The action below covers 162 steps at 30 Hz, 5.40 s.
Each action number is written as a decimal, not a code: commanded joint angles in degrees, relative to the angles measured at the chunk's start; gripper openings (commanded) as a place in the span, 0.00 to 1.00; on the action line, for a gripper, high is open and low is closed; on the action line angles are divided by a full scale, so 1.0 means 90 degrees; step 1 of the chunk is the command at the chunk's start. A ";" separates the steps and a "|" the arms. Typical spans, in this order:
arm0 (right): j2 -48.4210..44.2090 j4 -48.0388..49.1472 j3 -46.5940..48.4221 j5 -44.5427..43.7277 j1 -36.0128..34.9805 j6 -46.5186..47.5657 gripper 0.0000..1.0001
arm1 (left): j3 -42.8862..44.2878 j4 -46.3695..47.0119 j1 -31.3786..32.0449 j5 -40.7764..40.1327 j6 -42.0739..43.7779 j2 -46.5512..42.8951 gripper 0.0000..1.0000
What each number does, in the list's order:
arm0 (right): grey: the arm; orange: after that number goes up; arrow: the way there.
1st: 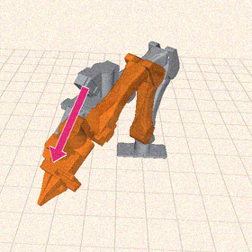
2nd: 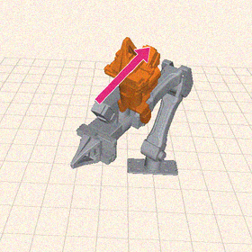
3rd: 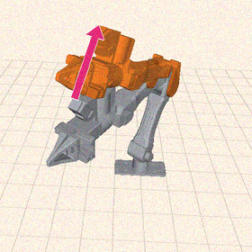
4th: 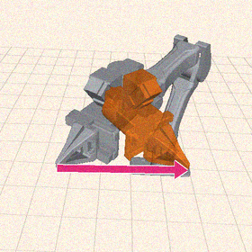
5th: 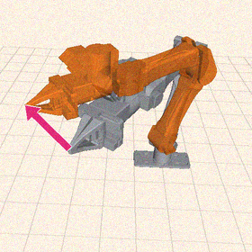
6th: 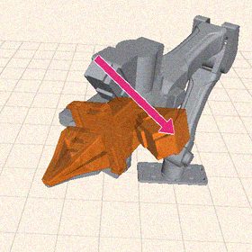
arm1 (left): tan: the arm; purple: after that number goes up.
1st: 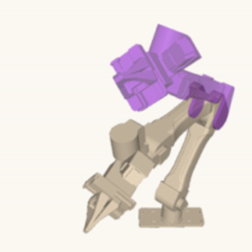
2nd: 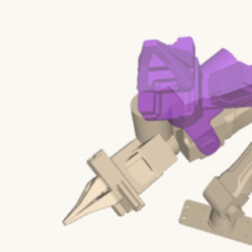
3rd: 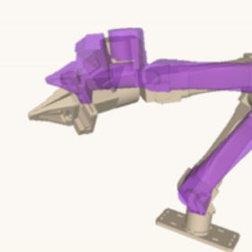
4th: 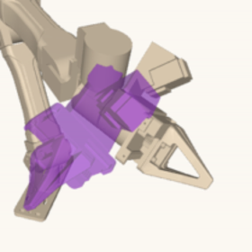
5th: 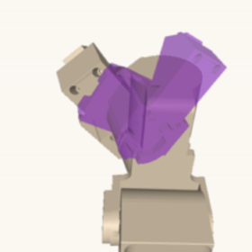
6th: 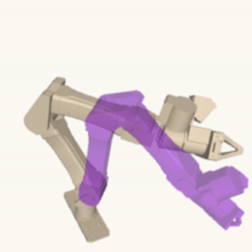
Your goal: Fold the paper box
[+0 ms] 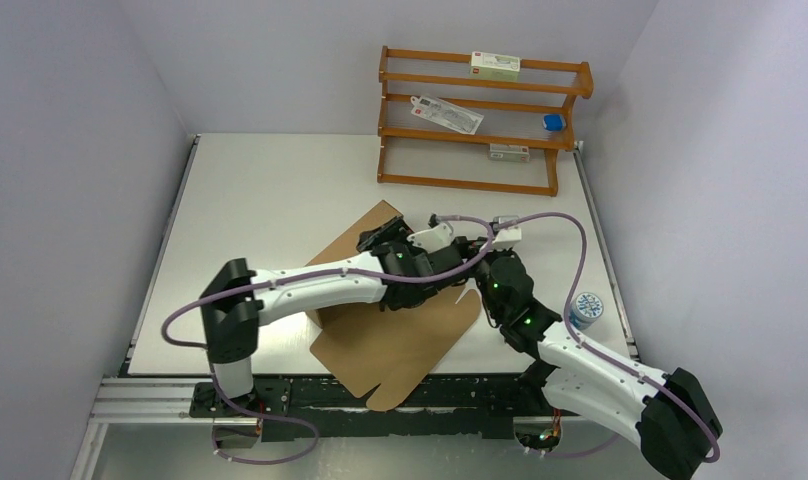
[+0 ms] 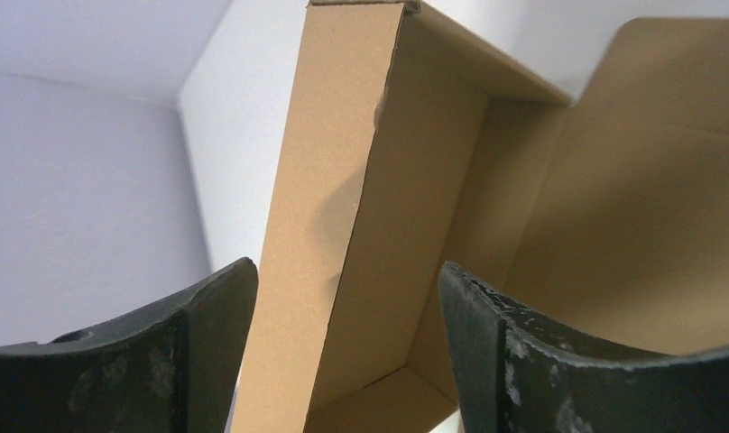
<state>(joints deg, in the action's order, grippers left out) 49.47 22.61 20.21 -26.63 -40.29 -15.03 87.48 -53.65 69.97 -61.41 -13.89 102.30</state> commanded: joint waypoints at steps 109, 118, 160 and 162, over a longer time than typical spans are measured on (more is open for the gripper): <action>0.1836 -0.7555 0.6043 0.2235 -0.0154 0.1614 0.92 | -0.2307 0.2738 -0.5466 0.6670 0.1263 -0.3514 0.97; 0.2824 -0.8371 0.6984 0.2144 -0.0228 0.1997 0.74 | -0.2557 0.2824 -0.5470 0.6467 0.1338 -0.4053 0.97; 0.4044 -0.7865 0.7588 0.4786 0.1411 0.6542 0.18 | -0.0594 0.2632 -0.7050 1.1224 0.5428 -0.1954 0.93; 0.3944 -0.7815 0.7526 0.4797 0.1399 0.6449 0.26 | -0.0475 0.2573 -0.7118 1.1758 0.5676 -0.1882 0.93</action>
<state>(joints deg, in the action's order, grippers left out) 86.94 -49.76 87.85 15.31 -27.81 43.77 81.67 -32.38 7.07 31.38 30.70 84.95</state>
